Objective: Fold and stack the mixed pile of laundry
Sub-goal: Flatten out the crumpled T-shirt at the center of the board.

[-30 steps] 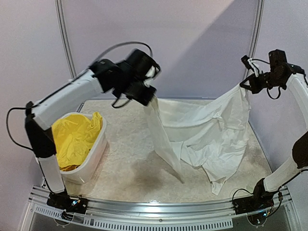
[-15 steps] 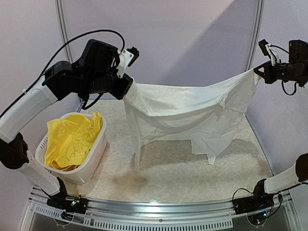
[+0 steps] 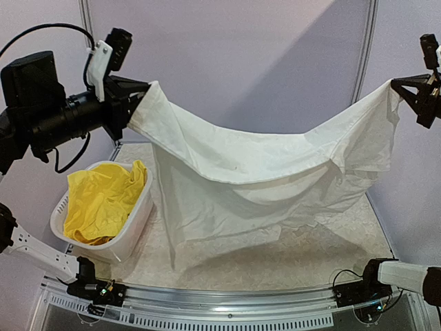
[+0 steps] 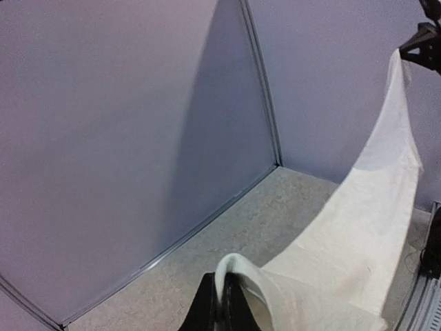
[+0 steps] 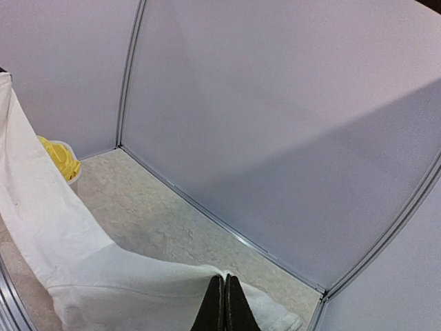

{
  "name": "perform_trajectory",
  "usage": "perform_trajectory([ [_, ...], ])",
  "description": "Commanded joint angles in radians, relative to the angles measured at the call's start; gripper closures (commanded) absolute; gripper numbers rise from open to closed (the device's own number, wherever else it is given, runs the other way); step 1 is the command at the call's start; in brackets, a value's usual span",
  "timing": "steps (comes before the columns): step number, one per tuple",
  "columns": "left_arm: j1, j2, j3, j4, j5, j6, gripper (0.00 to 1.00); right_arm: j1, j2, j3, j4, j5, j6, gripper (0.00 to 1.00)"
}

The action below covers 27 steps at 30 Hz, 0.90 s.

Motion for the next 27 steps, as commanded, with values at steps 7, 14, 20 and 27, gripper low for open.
perform_trajectory([
  [7,0.202,0.227,-0.07,0.011,-0.173,-0.11,0.98,-0.004,0.105,-0.2,0.039,0.107,0.08,1.0],
  [14,0.498,0.614,-0.102,0.04,0.096,-0.377,0.91,-0.004,0.394,-0.492,0.224,0.31,0.124,0.96],
  [20,0.555,0.878,0.248,-0.16,0.11,-0.368,0.63,-0.016,0.823,-0.265,0.117,0.334,0.154,0.64],
  [27,0.555,0.769,0.088,-0.108,0.195,-0.351,0.52,-0.017,0.655,-0.486,0.159,0.395,-0.058,0.55],
])
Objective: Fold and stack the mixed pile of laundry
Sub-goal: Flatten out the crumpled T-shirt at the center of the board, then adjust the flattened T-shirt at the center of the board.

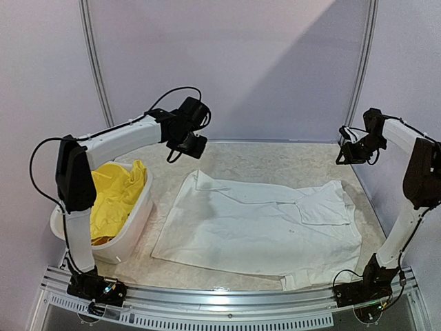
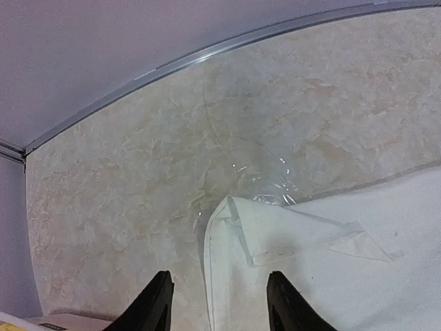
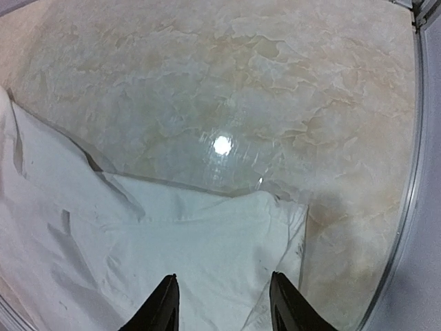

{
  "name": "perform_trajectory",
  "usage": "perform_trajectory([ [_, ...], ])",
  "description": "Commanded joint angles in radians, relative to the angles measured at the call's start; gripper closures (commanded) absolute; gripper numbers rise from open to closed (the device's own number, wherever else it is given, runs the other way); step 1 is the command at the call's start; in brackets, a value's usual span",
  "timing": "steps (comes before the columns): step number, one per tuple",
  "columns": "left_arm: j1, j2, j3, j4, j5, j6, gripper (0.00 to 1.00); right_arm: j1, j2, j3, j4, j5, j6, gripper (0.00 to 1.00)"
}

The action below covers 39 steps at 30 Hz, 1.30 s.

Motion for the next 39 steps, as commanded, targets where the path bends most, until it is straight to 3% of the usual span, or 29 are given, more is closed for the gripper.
perform_trajectory([
  [1,-0.007,-0.107,-0.1,-0.004,0.094,0.005,0.52,-0.003,-0.16,-0.145,-0.03,0.06,-0.216,0.56],
  [9,-0.017,-0.215,-0.286,-0.004,0.172,-0.001,0.51,-0.003,-0.268,-0.423,-0.145,0.133,-0.405,0.65],
  [15,-0.027,-0.247,-0.344,0.016,0.21,-0.023,0.51,-0.003,-0.261,-0.458,-0.168,0.142,-0.422,0.72],
  [22,-0.039,-0.237,-0.356,0.013,0.212,-0.025,0.5,-0.002,-0.134,-0.441,-0.159,0.166,-0.356,0.69],
  [39,-0.048,-0.221,-0.36,0.016,0.225,-0.03,0.5,-0.003,-0.074,-0.475,-0.122,0.259,-0.303,0.62],
])
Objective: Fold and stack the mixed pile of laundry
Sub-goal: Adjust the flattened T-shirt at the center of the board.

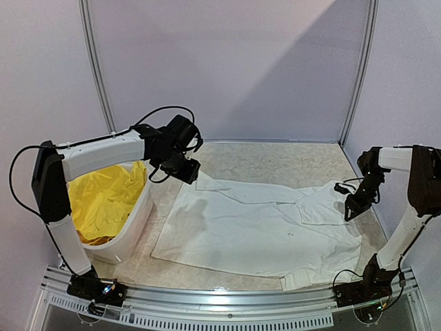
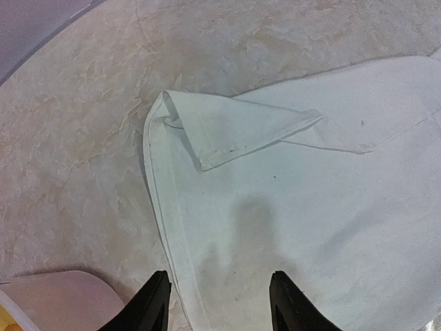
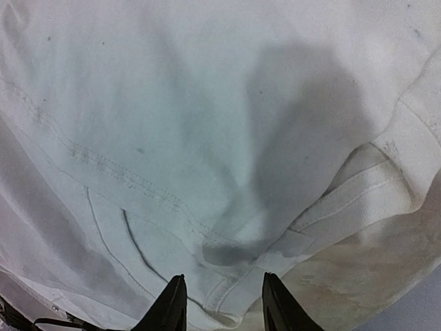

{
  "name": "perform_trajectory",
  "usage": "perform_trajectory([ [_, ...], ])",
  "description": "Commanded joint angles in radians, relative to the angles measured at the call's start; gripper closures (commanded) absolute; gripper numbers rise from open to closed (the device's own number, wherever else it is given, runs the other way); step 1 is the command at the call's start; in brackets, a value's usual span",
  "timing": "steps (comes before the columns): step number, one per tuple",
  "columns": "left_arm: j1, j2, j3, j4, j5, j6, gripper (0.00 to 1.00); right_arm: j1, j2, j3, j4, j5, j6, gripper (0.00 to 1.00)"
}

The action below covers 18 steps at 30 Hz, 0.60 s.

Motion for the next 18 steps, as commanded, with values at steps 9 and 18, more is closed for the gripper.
perform_trajectory([
  [9,-0.02,-0.007,-0.009,-0.006,0.013,-0.01,0.5,-0.003,0.053,-0.012,0.022,0.011,0.028,0.61],
  [18,-0.025,-0.009,-0.009,-0.012,0.008,-0.01,0.5,-0.002,0.076,-0.015,0.021,-0.008,0.031,0.58],
])
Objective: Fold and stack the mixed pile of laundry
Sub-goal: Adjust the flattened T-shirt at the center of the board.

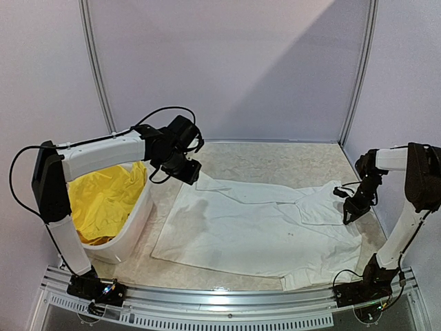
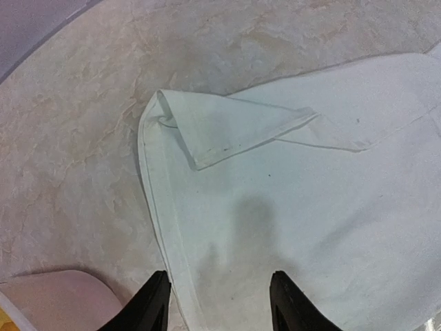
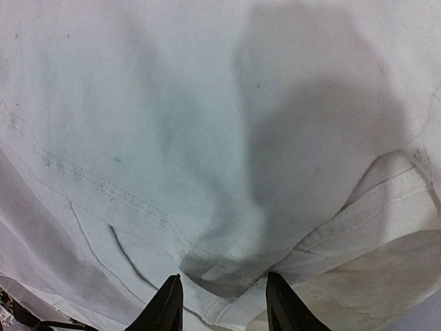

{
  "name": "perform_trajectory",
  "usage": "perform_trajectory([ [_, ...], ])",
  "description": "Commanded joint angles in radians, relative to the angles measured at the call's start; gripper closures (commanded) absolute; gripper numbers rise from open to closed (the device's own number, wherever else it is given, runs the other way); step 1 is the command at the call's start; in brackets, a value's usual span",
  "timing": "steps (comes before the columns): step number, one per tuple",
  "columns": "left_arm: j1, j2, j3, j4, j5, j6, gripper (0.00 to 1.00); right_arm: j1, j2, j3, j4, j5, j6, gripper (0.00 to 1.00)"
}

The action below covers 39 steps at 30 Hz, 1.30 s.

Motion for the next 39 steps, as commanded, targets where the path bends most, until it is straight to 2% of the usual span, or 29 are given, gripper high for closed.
perform_trajectory([
  [1,-0.016,-0.008,-0.009,-0.011,0.005,-0.005,0.49,-0.003,0.023,-0.009,0.008,-0.023,0.007,0.59],
  [8,-0.019,-0.011,-0.014,-0.014,0.002,-0.005,0.5,-0.003,0.032,0.011,-0.008,-0.041,0.014,0.67],
  [15,-0.019,-0.011,-0.021,-0.012,-0.002,-0.005,0.49,-0.003,-0.006,0.039,-0.039,-0.047,0.024,0.87],
  [23,-0.021,-0.006,-0.02,-0.009,-0.01,0.005,0.49,-0.002,-0.053,0.084,-0.068,-0.022,0.041,0.98],
  [27,-0.017,0.023,0.002,-0.015,-0.079,0.046,0.49,-0.003,-0.085,0.133,-0.082,0.001,0.045,1.0],
  [31,0.014,0.117,0.097,-0.072,-0.137,0.045,0.47,-0.002,-0.108,0.193,-0.068,-0.028,0.063,1.0],
  [39,0.09,0.35,0.358,-0.199,-0.037,-0.011,0.46,-0.003,-0.11,0.259,-0.014,-0.131,0.129,1.0],
])
